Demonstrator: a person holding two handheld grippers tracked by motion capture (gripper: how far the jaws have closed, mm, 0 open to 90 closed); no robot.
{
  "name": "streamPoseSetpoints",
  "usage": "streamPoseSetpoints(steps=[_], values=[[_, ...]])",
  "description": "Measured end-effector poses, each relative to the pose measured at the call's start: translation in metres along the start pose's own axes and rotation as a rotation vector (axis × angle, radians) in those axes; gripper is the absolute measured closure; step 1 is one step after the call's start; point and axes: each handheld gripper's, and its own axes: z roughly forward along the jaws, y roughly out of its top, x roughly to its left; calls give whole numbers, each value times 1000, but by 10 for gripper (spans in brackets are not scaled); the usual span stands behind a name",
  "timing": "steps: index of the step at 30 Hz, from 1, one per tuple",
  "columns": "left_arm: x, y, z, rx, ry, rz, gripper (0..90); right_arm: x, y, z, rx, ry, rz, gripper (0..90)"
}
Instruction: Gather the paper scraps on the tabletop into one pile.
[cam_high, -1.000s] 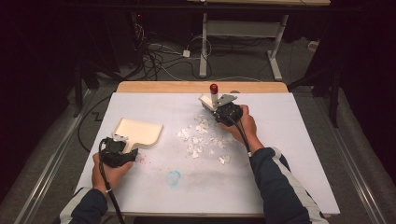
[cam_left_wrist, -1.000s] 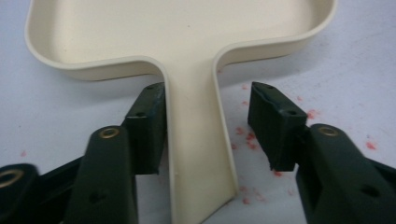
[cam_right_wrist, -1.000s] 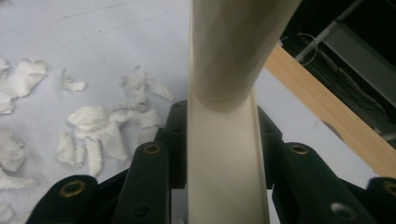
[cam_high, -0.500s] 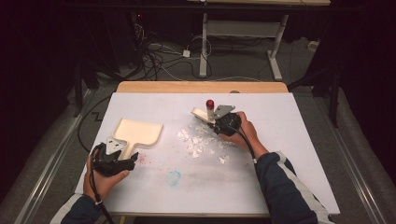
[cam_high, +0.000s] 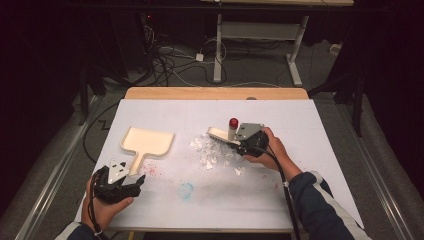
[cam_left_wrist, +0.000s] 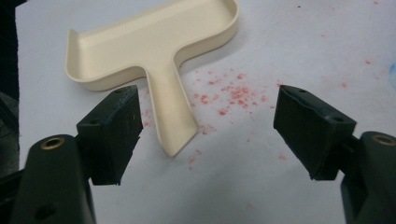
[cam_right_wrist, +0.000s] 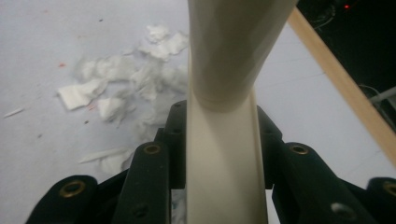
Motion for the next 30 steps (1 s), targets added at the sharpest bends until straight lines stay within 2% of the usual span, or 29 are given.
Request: streamPoseSetpoints(steps=[1, 4, 6, 9, 12, 14, 15, 17, 18, 21, 24, 26, 28, 29, 30], values=[[-1, 0, 1, 2, 1, 8, 232, -6, 10, -2, -2, -24, -3, 677], [-2, 1, 2, 1, 1, 19, 232, -11, 19, -3, -8, -40, 10, 678], [-2, 2, 3, 0, -3, 27, 232, -20, 29, 2, 0, -65, 9, 677], [-4, 2, 5, 8, -4, 47, 232, -28, 36, 15, 16, -98, 9, 677], [-4, 2, 7, 12, -11, 50, 232, -33, 40, 35, 34, -122, 20, 677], [-3, 2, 7, 9, -15, 46, 232, -32, 43, 48, 44, -136, 20, 677], [-3, 1, 7, 7, -17, 44, 232, -31, 44, 54, 58, -136, 4, 677], [-2, 1, 7, 4, -21, 43, 232, -29, 44, 59, 63, -136, -1, 677], [-2, 1, 8, 5, -25, 45, 232, -25, 44, 68, 81, -107, -14, 677], [-2, 1, 8, 6, -31, 47, 232, -15, 42, 72, 70, -45, -33, 677], [-4, 1, 9, 12, -39, 54, 232, -3, 38, 69, 75, -16, -96, 676], [-5, 1, 9, 13, -41, 57, 232, 2, 33, 63, 67, 14, -112, 676], [-6, 2, 10, 11, -43, 61, 232, 2, 30, 56, 57, 34, -181, 675], [-7, 2, 9, 13, -40, 65, 232, 10, 28, 53, 33, 70, -116, 676], [-7, 2, 9, 13, -40, 65, 232, 11, 26, 48, 37, 77, -134, 676]])
